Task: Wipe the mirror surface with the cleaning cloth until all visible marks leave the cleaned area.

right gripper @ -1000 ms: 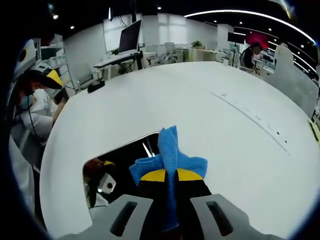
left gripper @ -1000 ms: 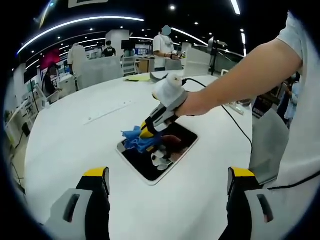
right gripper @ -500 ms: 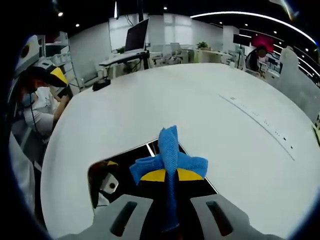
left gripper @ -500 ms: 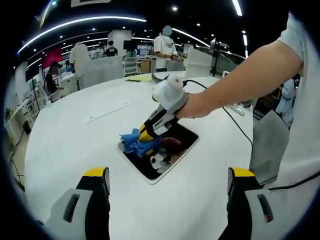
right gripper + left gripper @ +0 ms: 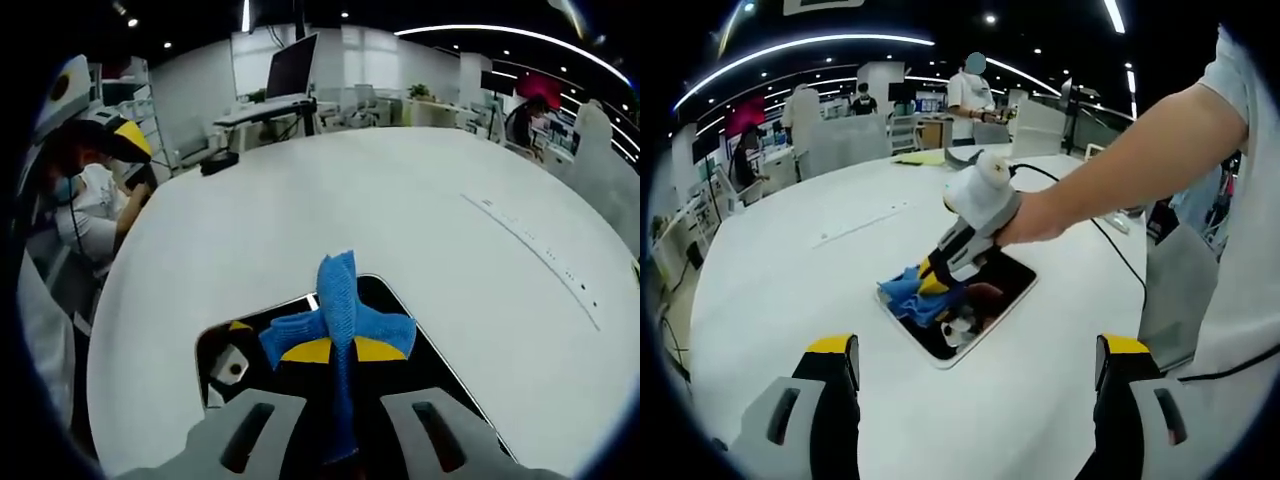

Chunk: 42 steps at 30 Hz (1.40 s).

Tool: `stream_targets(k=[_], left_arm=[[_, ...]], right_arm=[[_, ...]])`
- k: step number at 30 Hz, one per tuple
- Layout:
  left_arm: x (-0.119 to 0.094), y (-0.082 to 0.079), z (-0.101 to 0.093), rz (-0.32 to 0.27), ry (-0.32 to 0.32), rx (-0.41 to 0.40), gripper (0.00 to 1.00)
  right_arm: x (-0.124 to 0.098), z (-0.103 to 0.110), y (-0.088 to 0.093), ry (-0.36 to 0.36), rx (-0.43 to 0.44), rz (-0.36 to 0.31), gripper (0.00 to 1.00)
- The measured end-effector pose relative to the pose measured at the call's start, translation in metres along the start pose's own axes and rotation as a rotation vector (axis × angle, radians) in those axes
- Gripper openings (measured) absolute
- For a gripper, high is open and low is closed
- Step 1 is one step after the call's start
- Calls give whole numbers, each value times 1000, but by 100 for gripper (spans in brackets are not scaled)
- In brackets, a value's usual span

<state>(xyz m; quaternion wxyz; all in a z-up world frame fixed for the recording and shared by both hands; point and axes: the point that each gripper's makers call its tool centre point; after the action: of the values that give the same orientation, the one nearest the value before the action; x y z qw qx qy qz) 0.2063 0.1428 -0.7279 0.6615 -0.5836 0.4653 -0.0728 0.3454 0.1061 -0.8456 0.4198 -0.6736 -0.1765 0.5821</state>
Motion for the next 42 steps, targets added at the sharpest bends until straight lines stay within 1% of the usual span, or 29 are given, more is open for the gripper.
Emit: stream_targets(k=[21,25,35,40,42], left_arm=[[-5,-1,-6,-6,-10,10,99],[-6,3,-6,11,-23,29,99],[-11,5,-12,9,-24,21,99],[-13,4,-13,-1,-30,15,99],[-14,6,-15,5,-31,16,99]], right_arm=[[0,28,1,-46,-25,-6,1],[0,32,1,-52,-26,-6,1],[-1,46,3,-71,-31,-3,1],[-2,54,4,-86,-40,-2,1],[-2,56,4,-91,-44,-1,1]])
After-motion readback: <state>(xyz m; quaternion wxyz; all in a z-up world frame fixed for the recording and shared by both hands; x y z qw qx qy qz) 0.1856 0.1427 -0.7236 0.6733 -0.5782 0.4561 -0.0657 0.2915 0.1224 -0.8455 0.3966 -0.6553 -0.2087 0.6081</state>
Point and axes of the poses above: the point that each gripper's makers call its tool centre point, and the gripper's own axes: x roughly forward along the fingers, z roughly to its left, y roughly out of its underside, and after that the axes turned 3 degrees about -z, right-handed
